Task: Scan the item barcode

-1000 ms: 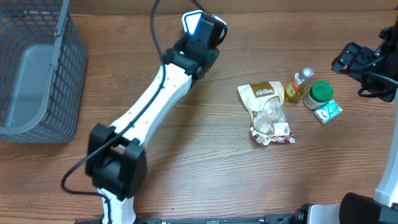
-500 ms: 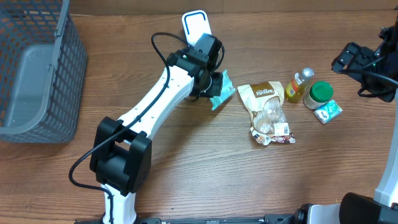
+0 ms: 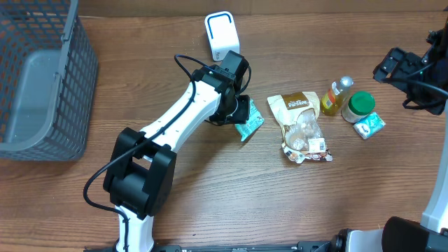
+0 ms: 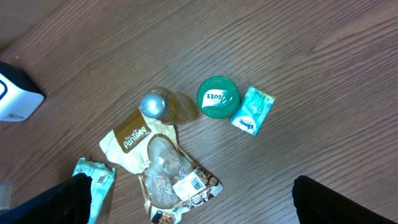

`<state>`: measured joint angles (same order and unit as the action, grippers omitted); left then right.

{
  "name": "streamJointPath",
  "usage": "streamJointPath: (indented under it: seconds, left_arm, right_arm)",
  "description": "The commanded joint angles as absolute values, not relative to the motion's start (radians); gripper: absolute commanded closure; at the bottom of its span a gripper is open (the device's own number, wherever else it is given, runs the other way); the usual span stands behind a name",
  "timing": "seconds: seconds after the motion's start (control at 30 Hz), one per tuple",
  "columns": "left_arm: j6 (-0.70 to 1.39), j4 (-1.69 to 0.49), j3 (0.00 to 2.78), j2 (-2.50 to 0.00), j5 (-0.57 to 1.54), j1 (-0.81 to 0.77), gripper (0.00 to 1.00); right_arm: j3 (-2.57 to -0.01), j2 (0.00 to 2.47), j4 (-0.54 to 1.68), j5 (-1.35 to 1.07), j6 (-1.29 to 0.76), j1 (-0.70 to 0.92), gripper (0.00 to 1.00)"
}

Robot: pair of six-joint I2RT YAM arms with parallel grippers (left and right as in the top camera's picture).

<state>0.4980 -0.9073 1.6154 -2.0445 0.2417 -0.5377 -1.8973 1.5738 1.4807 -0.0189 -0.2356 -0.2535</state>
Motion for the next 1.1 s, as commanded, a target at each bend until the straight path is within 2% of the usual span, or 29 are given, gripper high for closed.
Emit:
streamJointPath:
  seconds: [0.0,0.13,0.23,0.53,0.9,1.07]
  left_arm:
    - [0.509,-0.909,1.603,-2.048,0.260,-0.545,0.37]
    - [0.509,-0.918,1.604,-2.048,0.270,-0.546,0.16]
    - [0.509,-0.937,1.604,-2.045,0.315,-0.535,0.10]
    - [0.501,-0.973,1.605,-1.894,0.316,-0.487,0.07]
    - [0.502,-1.147,1.605,-1.588,-0.061,-0.480,0.04]
    - [0.502,-1.264,1.605,-1.543,-0.116,-0.481,0.03]
  right_arm:
    - [-1.917,1.563,1.476,-0.013,-0.239,-0.255,0.00]
    - [-1.917,1.563,1.476,-0.013,-0.239,-0.255,0.00]
    - [-1.917,1.563,1.476,-0.013,-0.239,-0.255,0.00]
    - [-1.917,1.563,1.476,-0.013,-0.239,-0.255,0.00]
    - [-1.917,1.563,1.476,-0.013,-0.240,-0.255,0.00]
    - [-1.917,1.563,1.476,-0.013,-0.239,-0.255,0.00]
